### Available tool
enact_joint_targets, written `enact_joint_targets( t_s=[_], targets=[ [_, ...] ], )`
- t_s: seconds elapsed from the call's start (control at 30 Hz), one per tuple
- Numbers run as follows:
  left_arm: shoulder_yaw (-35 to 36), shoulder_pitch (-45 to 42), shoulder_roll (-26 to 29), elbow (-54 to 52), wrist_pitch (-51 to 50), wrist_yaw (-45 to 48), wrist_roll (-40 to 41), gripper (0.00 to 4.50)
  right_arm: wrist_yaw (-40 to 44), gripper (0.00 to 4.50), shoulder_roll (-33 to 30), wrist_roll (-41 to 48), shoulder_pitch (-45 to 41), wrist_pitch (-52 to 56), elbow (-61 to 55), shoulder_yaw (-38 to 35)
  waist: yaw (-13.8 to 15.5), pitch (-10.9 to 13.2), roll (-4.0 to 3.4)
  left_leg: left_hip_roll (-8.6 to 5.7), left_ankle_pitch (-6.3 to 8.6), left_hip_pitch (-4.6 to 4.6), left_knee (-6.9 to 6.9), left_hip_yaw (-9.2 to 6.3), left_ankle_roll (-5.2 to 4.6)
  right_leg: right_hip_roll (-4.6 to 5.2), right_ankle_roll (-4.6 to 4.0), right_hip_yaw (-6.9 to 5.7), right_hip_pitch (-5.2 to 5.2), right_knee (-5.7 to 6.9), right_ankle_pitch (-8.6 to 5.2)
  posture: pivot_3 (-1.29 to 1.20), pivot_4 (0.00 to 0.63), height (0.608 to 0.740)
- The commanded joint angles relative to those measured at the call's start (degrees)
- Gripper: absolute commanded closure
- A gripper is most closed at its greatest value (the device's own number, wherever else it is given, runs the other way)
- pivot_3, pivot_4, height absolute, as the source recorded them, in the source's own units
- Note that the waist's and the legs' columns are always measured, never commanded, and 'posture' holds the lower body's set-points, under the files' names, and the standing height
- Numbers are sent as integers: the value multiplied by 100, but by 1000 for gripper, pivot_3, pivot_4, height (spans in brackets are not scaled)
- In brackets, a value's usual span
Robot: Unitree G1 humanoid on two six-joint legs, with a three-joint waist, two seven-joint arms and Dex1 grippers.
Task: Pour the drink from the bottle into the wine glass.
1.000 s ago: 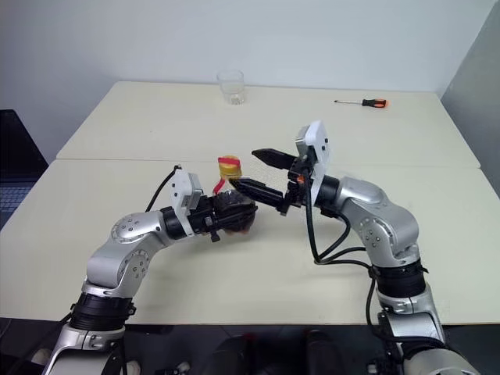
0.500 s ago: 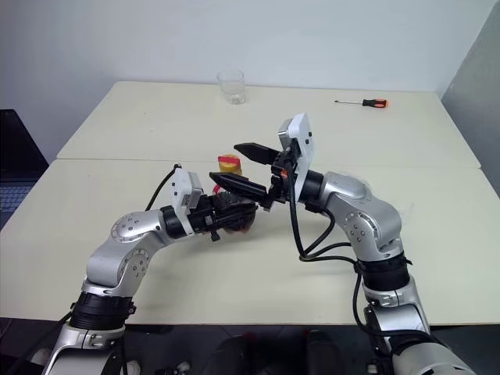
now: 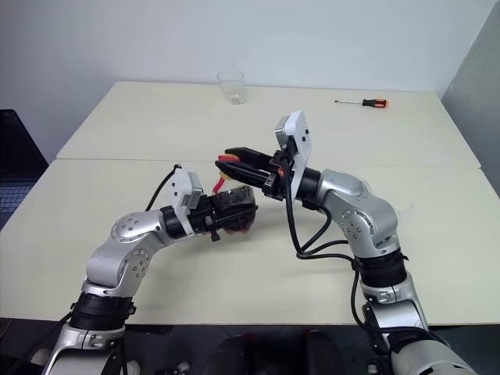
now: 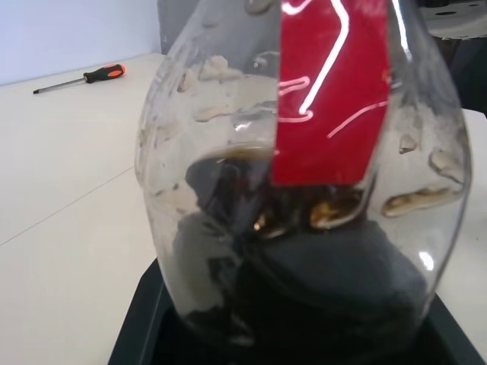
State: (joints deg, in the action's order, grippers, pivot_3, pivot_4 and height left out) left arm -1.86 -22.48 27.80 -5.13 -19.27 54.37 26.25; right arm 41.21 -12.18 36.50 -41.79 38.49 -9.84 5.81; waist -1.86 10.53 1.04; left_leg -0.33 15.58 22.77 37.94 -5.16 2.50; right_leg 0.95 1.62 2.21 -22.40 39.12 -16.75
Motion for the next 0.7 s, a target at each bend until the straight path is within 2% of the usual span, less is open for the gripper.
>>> enact_joint_targets(
  t_s=[0.03,0.7],
  targets=[
    [142,-74,7,-224,166,5,58,2553,17,3298,15,-39,-156,-128,-65,-41,0,0,0,0,0,0,0,0,0,0,0,0,0,0,0,0,150,740],
    [172,259,116,-421,150,71,97,2553,-160,3298,-216,334,-372,211,-423,-414,0,0,0,0,0,0,0,-1,0,0,0,0,0,1,0,0,150,740]
  ],
)
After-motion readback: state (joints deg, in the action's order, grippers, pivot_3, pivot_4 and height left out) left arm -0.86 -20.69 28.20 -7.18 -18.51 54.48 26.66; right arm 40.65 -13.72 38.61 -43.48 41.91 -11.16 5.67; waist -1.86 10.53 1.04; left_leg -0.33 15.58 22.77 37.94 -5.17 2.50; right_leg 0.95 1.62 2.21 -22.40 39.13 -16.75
